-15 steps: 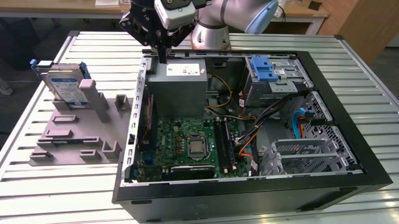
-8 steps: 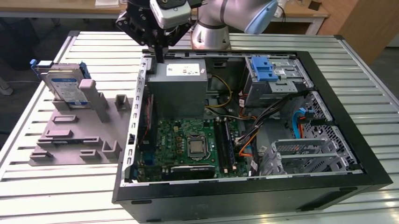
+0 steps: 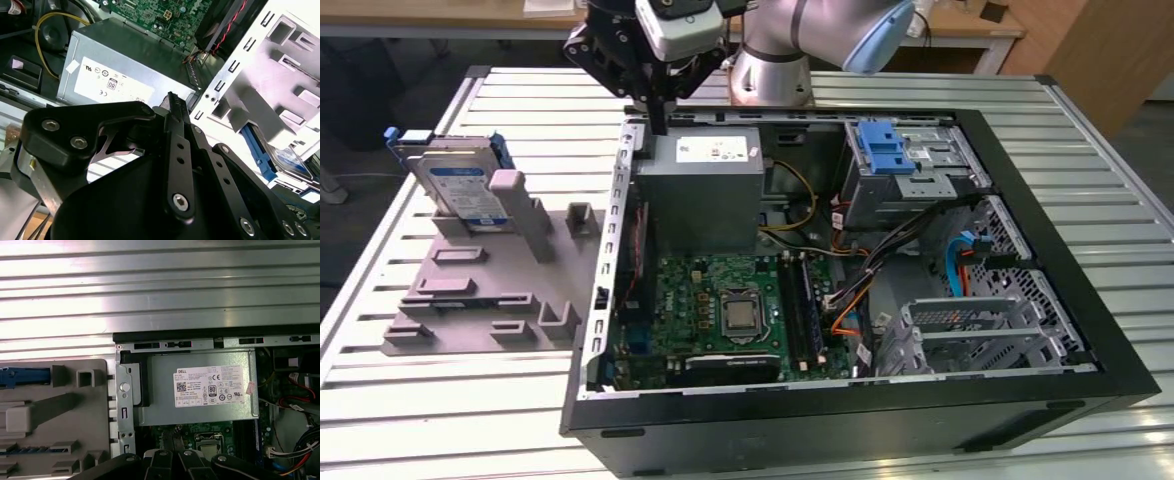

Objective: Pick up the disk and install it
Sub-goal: 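Reach for the disk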

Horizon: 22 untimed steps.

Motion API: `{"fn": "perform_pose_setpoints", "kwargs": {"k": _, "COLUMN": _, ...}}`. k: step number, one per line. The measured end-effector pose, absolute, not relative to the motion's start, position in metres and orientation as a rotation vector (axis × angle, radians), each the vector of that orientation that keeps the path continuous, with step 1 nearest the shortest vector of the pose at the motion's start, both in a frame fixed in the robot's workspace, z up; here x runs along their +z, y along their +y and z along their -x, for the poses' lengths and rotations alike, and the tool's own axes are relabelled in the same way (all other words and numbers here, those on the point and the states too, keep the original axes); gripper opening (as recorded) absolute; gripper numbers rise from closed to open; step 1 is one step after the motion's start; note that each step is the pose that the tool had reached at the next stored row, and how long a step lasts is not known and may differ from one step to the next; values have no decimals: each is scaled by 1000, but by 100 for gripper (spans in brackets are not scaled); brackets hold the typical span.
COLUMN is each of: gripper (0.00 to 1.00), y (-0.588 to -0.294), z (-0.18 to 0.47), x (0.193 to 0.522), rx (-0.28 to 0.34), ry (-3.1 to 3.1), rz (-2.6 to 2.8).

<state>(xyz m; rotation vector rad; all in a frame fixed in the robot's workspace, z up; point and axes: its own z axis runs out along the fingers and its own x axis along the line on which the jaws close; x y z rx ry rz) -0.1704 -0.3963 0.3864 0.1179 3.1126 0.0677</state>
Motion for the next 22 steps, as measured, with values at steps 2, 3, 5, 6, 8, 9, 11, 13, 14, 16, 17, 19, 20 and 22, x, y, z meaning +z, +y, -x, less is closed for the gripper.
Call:
{"fn": "perform_pose_setpoints", "kwargs": {"k": 2, "gripper": 11, "y": -396, "z": 171, "x": 386, "rx": 68, "ry": 3113, "rz": -118}}
{"fn": "perform_pose_setpoints", "kwargs": {"k": 3, "gripper": 11, "y": -396, "z": 171, "x": 386, "rx": 68, "ry": 3113, "rz": -118}}
{"fn": "perform_pose_setpoints", "kwargs": {"k": 5, "gripper": 11, "y": -396, "z": 172, "x": 386, "rx": 68, "ry": 3113, "rz": -118}}
{"fn": "perform_pose_setpoints", "kwargs": {"k": 6, "gripper": 11, "y": -396, "z": 173, "x": 386, "rx": 68, "ry": 3113, "rz": -118}}
{"fn": "perform_pose_setpoints", "kwargs": {"k": 8, "gripper": 11, "y": -396, "z": 173, "x": 386, "rx": 68, "ry": 3113, "rz": -118}}
{"fn": "perform_pose_setpoints", "kwargs": {"k": 9, "gripper": 11, "y": -396, "z": 174, "x": 386, "rx": 68, "ry": 3113, "rz": -118}}
{"fn": "perform_pose_setpoints", "kwargs": {"k": 11, "gripper": 11, "y": -396, "z": 175, "x": 386, "rx": 68, "ry": 3113, "rz": -118}}
{"fn": "perform_pose_setpoints", "kwargs": {"k": 13, "gripper": 11, "y": -396, "z": 176, "x": 386, "rx": 68, "ry": 3113, "rz": -118}}
{"fn": "perform_pose_setpoints", "kwargs": {"k": 14, "gripper": 11, "y": -396, "z": 176, "x": 386, "rx": 68, "ry": 3113, "rz": -118}}
{"fn": "perform_pose_setpoints", "kwargs": {"k": 16, "gripper": 11, "y": -396, "z": 177, "x": 386, "rx": 68, "ry": 3113, "rz": -118}}
{"fn": "perform_pose_setpoints", "kwargs": {"k": 17, "gripper": 11, "y": -396, "z": 177, "x": 386, "rx": 68, "ry": 3113, "rz": -118}}
{"fn": "perform_pose_setpoints", "kwargs": {"k": 19, "gripper": 11, "y": -396, "z": 178, "x": 386, "rx": 68, "ry": 3113, "rz": -118}}
{"fn": "perform_pose_setpoints", "kwargs": {"k": 20, "gripper": 11, "y": -396, "z": 179, "x": 386, "rx": 68, "ry": 3113, "rz": -118}}
{"fn": "perform_pose_setpoints", "kwargs": {"k": 22, "gripper": 11, "y": -396, "z": 179, "x": 386, "rx": 68, "ry": 3113, "rz": -118}}
